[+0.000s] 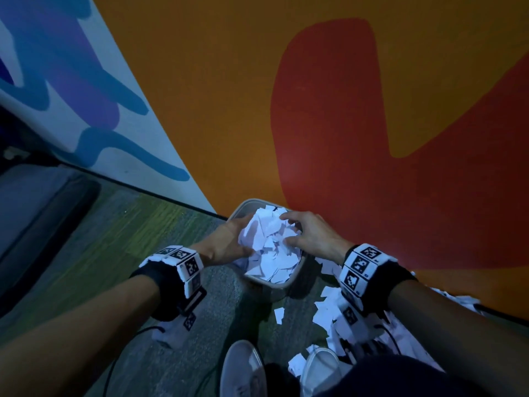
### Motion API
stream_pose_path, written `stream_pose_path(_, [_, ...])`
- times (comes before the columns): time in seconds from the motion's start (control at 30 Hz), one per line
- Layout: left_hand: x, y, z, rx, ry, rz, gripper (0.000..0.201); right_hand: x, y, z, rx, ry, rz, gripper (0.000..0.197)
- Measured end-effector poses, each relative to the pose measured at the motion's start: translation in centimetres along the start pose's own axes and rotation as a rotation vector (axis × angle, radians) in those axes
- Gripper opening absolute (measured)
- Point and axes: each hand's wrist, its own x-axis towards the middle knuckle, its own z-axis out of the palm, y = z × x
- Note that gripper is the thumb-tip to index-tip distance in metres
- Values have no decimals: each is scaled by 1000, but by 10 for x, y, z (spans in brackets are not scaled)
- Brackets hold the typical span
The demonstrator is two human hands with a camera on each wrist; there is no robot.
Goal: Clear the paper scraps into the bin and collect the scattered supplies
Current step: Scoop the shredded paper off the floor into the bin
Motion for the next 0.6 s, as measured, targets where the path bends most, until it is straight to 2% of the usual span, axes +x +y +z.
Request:
stream_pose_path(0.1, [8, -6, 10, 140, -110, -35, 42, 2, 4, 14, -152, -156, -26, 55])
stream_pose_path(0.23, [21, -16, 26, 259, -231, -55, 21, 1, 7, 35, -377, -256, -41, 27])
stream_pose_path(0.3, [25, -17, 27, 297, -247, -54, 32, 0, 8, 36, -404, -258, -38, 28])
stream_pose_path(0.37, [27, -15, 19, 312, -222, -48, 50, -2, 11, 30, -315, -230, -64, 38])
stream_pose_path(0.43, [29, -12, 9, 309, -158, -17, 58, -6, 11, 16, -200, -170, -79, 48])
stream_pose_path(0.5, [31, -2, -2, 330, -92, 7, 62, -14, 11, -1, -145, -99, -78, 54])
stream_pose_path(0.6, [32, 24, -14, 431, -26, 17, 55, -27, 16, -24, -141, -31, -91, 54])
